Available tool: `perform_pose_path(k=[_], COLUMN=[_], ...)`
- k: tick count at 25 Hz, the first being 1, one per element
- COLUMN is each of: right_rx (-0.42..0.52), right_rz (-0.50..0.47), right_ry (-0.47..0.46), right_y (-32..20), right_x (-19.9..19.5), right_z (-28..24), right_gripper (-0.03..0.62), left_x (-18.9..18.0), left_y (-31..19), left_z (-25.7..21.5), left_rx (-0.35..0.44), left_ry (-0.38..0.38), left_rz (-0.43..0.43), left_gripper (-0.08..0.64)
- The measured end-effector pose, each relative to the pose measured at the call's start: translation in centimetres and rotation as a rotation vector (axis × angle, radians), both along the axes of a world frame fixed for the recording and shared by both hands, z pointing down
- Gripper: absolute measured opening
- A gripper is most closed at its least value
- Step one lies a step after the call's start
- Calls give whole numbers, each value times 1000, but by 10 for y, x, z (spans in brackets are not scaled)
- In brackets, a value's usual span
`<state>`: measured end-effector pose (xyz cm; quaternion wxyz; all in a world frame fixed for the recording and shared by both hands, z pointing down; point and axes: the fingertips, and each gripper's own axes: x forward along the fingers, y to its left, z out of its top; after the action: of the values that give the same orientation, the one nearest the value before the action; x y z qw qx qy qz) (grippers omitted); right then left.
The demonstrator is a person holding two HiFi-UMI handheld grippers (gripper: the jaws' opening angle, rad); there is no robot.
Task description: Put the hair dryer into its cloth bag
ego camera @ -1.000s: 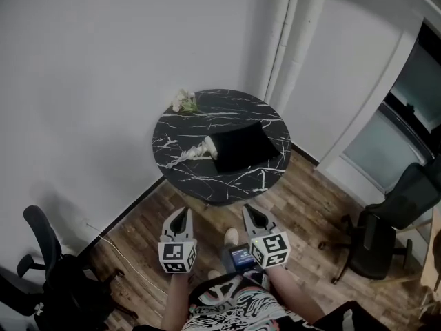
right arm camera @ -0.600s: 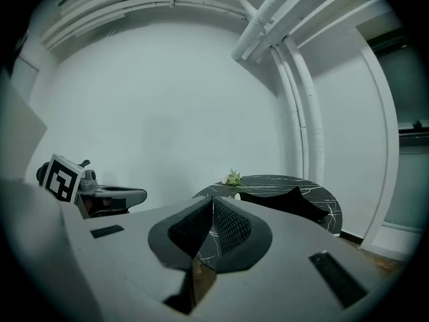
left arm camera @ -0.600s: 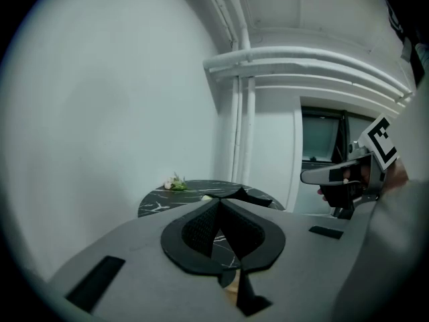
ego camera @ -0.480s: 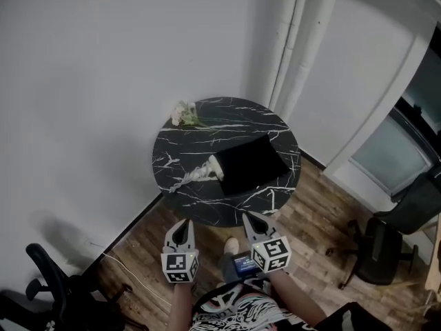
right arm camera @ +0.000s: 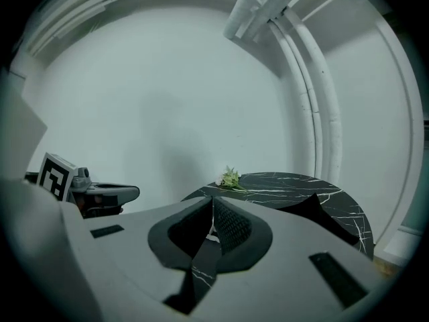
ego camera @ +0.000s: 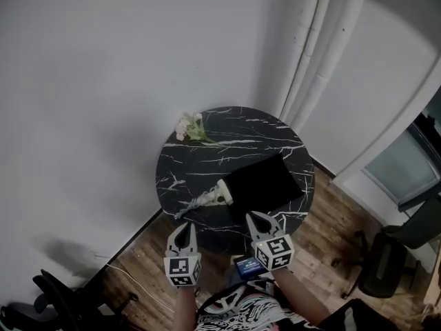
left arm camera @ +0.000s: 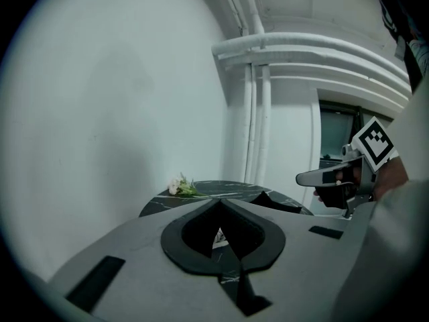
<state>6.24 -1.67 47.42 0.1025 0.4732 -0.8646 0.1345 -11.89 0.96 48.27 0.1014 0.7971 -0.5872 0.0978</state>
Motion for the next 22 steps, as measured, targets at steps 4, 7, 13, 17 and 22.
perform_pose_path(k=[4,7,13,17,22], right_rx=[-24,-21,-36,-52,-65], right_rz=[-3,-14,-34,-50,-47], right_ry=[-2,-11,-27,-21,-25], right_y=[-34,-58,-72,-78,-86], right_x=[4,7,7,8,11], right_z=[8,11,12,19,21], right_gripper=[20,21,21,21,21], left_x=[1,0,-6,-7,-10], left_y=[-32,-53,-63,-68,-79], left_z=[4,3,8,12,14], left_rx=[-5,8,-8,-17,-19], left_ry=[-9,-28,-13,-30,-27], left_rz=[-4,-17,-46,-57,-60], left_gripper=[14,14,15,15,15])
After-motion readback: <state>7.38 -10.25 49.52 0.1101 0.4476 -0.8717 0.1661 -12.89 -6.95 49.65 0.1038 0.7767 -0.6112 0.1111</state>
